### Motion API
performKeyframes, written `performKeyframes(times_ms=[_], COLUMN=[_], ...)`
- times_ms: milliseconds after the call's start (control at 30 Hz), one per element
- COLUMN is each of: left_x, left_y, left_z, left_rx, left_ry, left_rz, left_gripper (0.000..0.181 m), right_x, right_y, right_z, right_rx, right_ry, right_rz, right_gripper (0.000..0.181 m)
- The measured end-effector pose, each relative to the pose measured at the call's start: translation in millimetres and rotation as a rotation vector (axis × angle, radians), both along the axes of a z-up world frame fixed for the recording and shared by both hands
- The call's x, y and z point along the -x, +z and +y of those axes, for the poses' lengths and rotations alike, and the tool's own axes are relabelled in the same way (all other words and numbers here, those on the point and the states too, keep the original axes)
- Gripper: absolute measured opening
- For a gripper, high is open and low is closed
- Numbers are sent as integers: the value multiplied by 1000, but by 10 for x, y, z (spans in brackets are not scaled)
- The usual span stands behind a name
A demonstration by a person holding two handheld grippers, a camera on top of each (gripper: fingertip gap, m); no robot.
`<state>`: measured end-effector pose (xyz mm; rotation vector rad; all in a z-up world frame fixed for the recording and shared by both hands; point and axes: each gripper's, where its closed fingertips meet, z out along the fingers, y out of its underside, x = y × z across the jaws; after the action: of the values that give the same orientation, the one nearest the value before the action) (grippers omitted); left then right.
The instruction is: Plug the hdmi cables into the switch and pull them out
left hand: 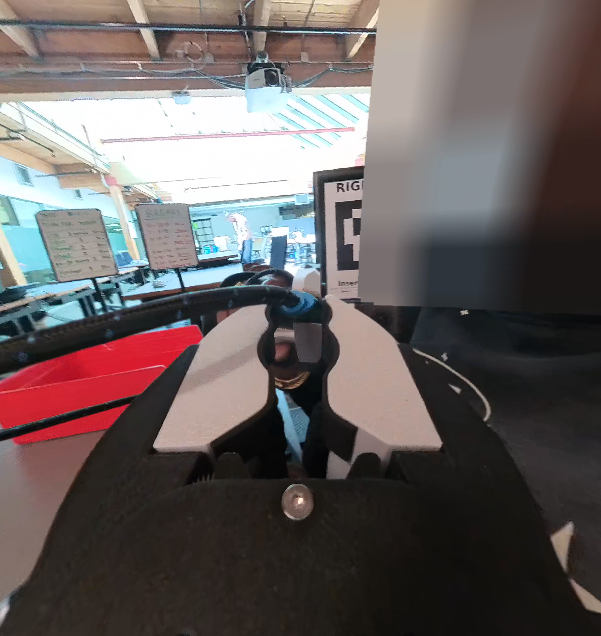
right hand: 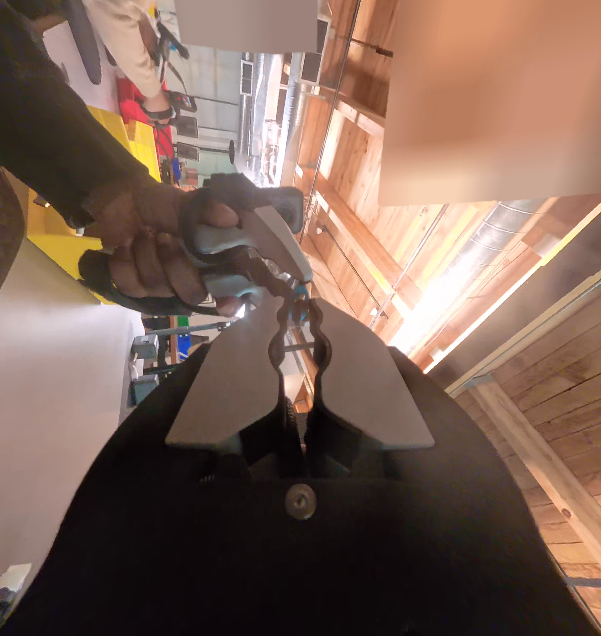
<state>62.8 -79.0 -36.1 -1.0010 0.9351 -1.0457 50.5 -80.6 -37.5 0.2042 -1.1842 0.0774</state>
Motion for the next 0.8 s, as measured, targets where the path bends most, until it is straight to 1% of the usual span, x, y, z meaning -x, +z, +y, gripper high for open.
performKeyframes(times_ms=[167, 233, 267, 367, 467, 533, 633, 800], left_x=[-6, -16, -23, -15, 7, 18, 30, 65], left_y=[16, 20, 16, 24, 10, -36, -134, -152], left_z=[78, 83, 87, 97, 94, 98, 128, 138], left_rx=[-74, -95, -100, -93, -51, -16, 44, 117], left_ry=[100, 111, 112, 108, 85, 77, 91, 118], left_rz=[26, 26, 27, 15, 26, 60, 132, 146], left_gripper=[22, 22, 21, 20, 20, 22, 24, 33], right_x=[12, 26, 45, 81, 84, 98, 117, 181], right_y=[7, 22, 7, -6, -6, -39, -51, -110], right_z=[87, 96, 104, 124, 132, 146, 174, 221], right_rx=[-1, 25, 41, 93, 81, 76, -23, -240], right_ry=[-62, -72, -81, -95, -107, -115, -182, -316], right_rz=[30, 51, 38, 14, 13, -16, 3, 42], right_gripper=[14, 25, 26, 21, 15, 14, 14, 14])
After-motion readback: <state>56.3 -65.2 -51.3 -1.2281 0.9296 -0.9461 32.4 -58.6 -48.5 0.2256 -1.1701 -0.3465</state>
